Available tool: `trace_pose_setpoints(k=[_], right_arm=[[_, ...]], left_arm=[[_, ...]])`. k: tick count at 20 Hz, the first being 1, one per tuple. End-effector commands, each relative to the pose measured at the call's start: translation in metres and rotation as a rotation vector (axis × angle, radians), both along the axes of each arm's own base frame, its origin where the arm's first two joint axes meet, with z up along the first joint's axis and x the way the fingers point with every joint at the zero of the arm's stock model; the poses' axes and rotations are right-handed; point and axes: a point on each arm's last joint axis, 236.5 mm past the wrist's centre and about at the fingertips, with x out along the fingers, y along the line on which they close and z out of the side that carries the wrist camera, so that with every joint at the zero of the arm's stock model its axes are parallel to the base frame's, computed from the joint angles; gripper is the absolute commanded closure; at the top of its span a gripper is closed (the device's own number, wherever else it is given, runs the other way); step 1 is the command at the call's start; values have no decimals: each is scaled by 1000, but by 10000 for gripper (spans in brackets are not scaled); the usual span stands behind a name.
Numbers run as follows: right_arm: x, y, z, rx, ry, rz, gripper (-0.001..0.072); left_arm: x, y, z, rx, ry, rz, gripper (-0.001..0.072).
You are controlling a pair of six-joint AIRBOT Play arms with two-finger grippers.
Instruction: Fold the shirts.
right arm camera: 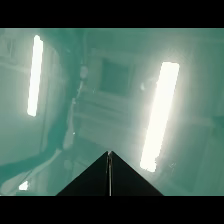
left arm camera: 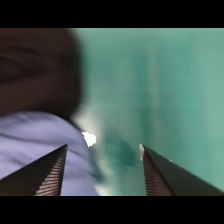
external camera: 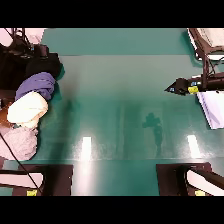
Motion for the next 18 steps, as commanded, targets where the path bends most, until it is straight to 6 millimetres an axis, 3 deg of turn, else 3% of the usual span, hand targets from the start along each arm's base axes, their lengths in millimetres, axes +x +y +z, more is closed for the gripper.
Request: trace_pose_setpoints(k=[1, 4, 8, 11, 15, 16, 17, 18], right_arm=[[-4, 2, 0, 3, 12, 12, 693], [-4, 2, 0, 3, 12, 11, 693], [-4, 2, -1, 3, 14, 11, 693], [-4, 2, -1, 3, 14, 11, 693], [-4, 2, -1, 3, 14, 11, 693], [-4, 2, -1, 3, 15, 11, 693], [-4, 2, -1, 4, 16, 12, 693], [-6, 2, -1, 5, 20, 16, 693]], left_arm=[[33, 60, -42, 77, -22, 104, 155], [50, 83, -86, 68, -3, 129, 155], [68, 85, -124, 73, -5, 107, 156], [74, 85, -143, 71, 3, 105, 156], [80, 85, -150, 72, -16, 102, 159], [81, 85, -151, 72, -17, 102, 271], [82, 85, -150, 73, -22, 101, 563], [84, 85, -148, 72, -37, 101, 685]])
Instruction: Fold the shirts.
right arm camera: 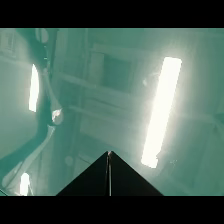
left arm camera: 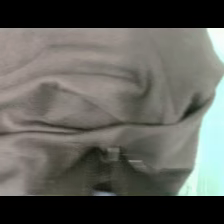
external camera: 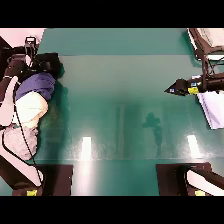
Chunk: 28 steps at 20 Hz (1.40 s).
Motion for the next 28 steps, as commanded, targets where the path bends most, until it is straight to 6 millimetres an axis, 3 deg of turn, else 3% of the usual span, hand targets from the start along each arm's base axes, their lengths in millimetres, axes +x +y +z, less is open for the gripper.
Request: trace_pose_setpoints(k=[1, 3, 5, 7, 8, 10, 12, 14, 16, 18, 21, 23, 26, 28], right_arm=[[-3, 1, 0, 2, 10, 8, 693], [-4, 2, -1, 3, 13, 10, 693], [-3, 1, 0, 3, 11, 9, 693], [0, 2, 2, 12, -2, 1, 693], [4, 4, 8, 27, -19, -7, 693], [19, 5, 32, 42, -92, -22, 693], [37, 1, 66, 30, -199, -43, 693], [52, -3, 109, 14, -321, -56, 693], [62, -6, 149, 0, -430, -66, 693], [65, -6, 187, -10, -524, -68, 693], [62, -6, 228, -23, -621, -62, 693], [58, -4, 246, -29, -662, -51, 693], [47, 1, 256, -39, -665, -12, 693], [40, 4, 254, -44, -647, 15, 693]], left_arm=[[9, 1, 4, 4, -41, -3, 685], [11, -2, 20, -17, -48, 4, 686], [16, -4, 58, -37, -68, 10, 686], [18, -12, 116, -56, -111, -9, 687], [19, -25, 157, -76, -183, -48, 687], [6, -72, 246, -108, -358, -195, 686], [-32, -128, 327, -135, -492, -364, 686], [-86, -184, 394, -182, -594, -531, 686], [-146, -233, 444, -212, -670, -697, 686], [-200, -270, 477, -237, -721, -820, 686], [-259, -313, 485, -261, -693, -973, 686], [-271, -339, 462, -298, -619, -1037, 686], [-269, -382, 370, -377, -344, -1105, 686], [-256, -400, 298, -403, -167, -1104, 686]])
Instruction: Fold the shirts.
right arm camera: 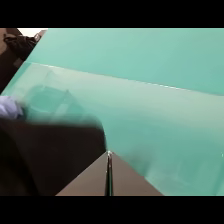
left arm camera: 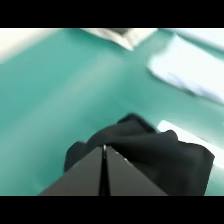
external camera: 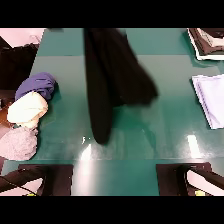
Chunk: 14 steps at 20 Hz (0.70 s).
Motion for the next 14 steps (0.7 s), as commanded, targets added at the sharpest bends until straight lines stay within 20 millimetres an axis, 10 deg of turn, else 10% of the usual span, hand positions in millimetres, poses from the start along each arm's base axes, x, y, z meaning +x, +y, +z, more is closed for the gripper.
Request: trace_pose_setpoints(k=[1, 4, 6, 11, 14], right_arm=[[-13, 6, 3, -25, 18, 42, 693], [-22, 9, -6, -40, 62, 74, 693], [-25, 10, -9, -45, 75, 83, 693], [-25, 9, -12, -53, 82, 82, 693], [-25, 9, -12, -53, 82, 81, 693]], left_arm=[[1, -35, -106, 90, 246, -74, 686], [41, -31, -186, 105, 479, 45, 674], [55, -11, -208, 84, 605, 123, 107], [19, 72, -232, 193, 859, 175, 95], [-21, 82, -265, 210, 952, 199, 95]])
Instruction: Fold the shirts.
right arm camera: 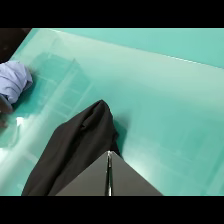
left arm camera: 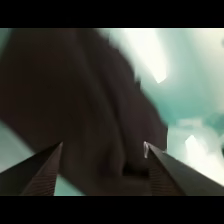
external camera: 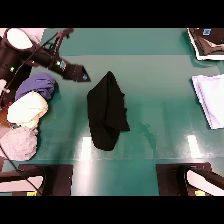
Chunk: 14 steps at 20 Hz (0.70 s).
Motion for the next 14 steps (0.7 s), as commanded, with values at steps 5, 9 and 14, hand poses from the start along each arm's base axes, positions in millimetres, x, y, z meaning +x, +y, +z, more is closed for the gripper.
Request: trace_pose_setpoints(k=[5, 9, 14], right_arm=[[1, -4, -5, -23, 9, -10, 693], [3, -4, -7, -21, 15, -10, 693], [2, -4, -7, -22, 16, -9, 693]], left_arm=[[-128, 2, -106, -86, 301, 136, 95], [-192, -26, -164, -84, 400, 129, 95], [-209, -40, -191, -42, 383, 149, 95]])
